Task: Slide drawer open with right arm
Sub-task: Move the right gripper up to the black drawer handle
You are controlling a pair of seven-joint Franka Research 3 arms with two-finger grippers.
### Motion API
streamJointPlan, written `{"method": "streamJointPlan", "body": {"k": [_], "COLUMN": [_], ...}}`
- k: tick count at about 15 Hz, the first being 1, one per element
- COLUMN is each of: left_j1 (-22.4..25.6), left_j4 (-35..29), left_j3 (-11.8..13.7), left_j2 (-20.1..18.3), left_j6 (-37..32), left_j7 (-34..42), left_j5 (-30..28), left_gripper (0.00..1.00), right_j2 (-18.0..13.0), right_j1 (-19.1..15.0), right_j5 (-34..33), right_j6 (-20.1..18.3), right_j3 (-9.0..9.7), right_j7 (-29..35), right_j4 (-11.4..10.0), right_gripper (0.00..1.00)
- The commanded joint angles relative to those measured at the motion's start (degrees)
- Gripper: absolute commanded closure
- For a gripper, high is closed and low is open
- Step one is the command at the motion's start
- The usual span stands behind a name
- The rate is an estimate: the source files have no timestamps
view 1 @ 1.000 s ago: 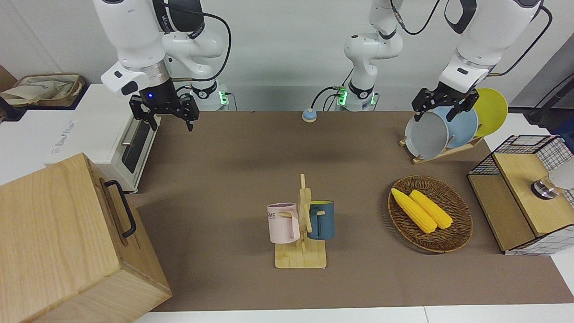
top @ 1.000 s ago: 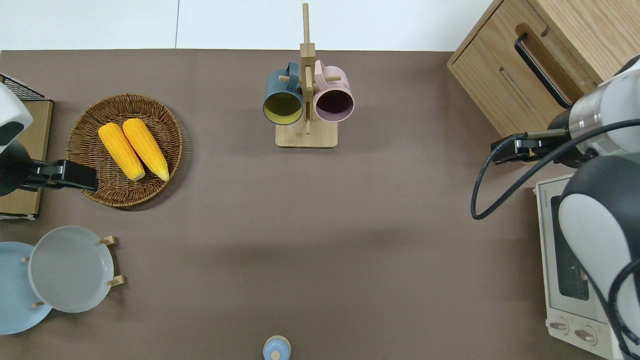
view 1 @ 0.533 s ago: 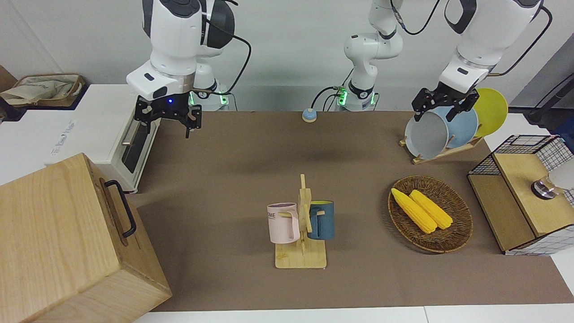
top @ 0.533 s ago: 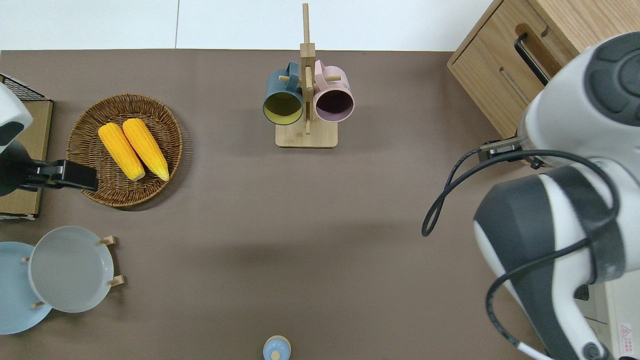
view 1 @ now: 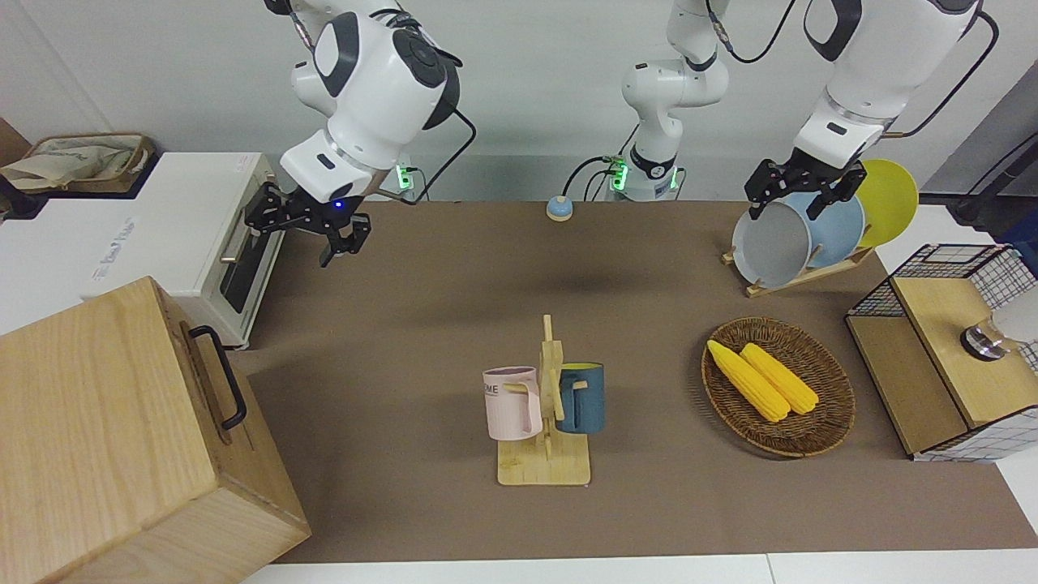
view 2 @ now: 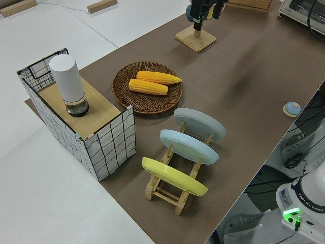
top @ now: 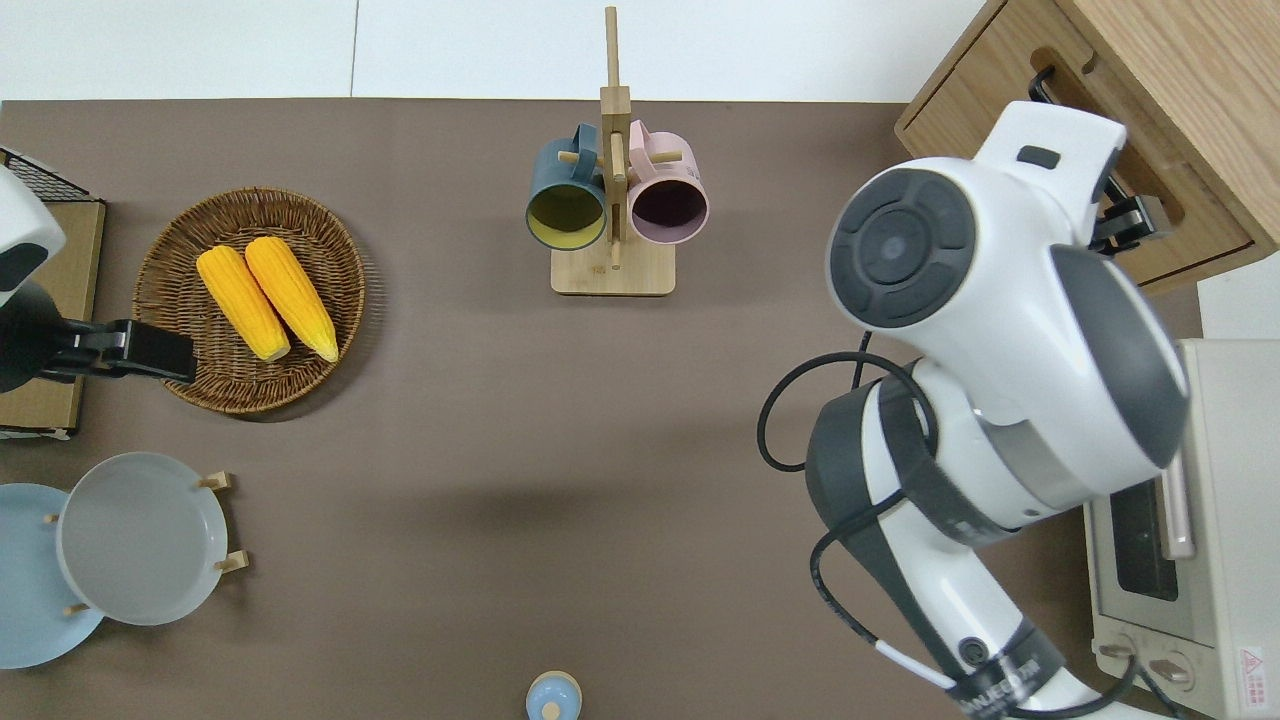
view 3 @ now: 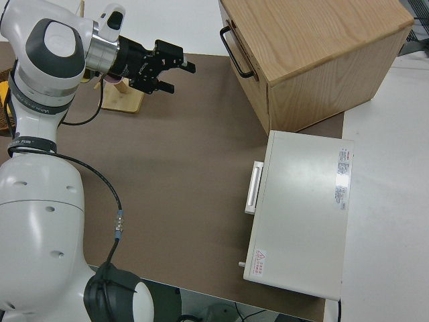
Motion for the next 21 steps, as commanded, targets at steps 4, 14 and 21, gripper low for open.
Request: {"method": "streamJointPlan", "body": {"k": [4,14,21], "left_j1": [0.2,0.2,0.2], "left_j4": [1.5,1.4,1.5], "left_j3": [-0.4,-0.4,-0.4], "left_j2": [0.7,0.7,0.7], "left_j6": [-1.1,-1.1,-1.1], "left_j7": [0.6,0.6,0.6], "left_j5": [1.0,1.0,1.0], "left_gripper": [0.01,0.01,0.01], "right_j2": [3.3,9.4,12.7], "right_j1": [4.3,3.3,-2.5], "right_j5": [-21.0,-43.3,-51.9], "right_j6": [1.8,6.1,11.3], "right_j3": [-0.03,-1.61,-1.7], "right_j7": [9.6,18.6,24.3], "right_j4": [-8.4,-11.9,-11.7], "right_gripper": [0.015,0.015,0.015]}}
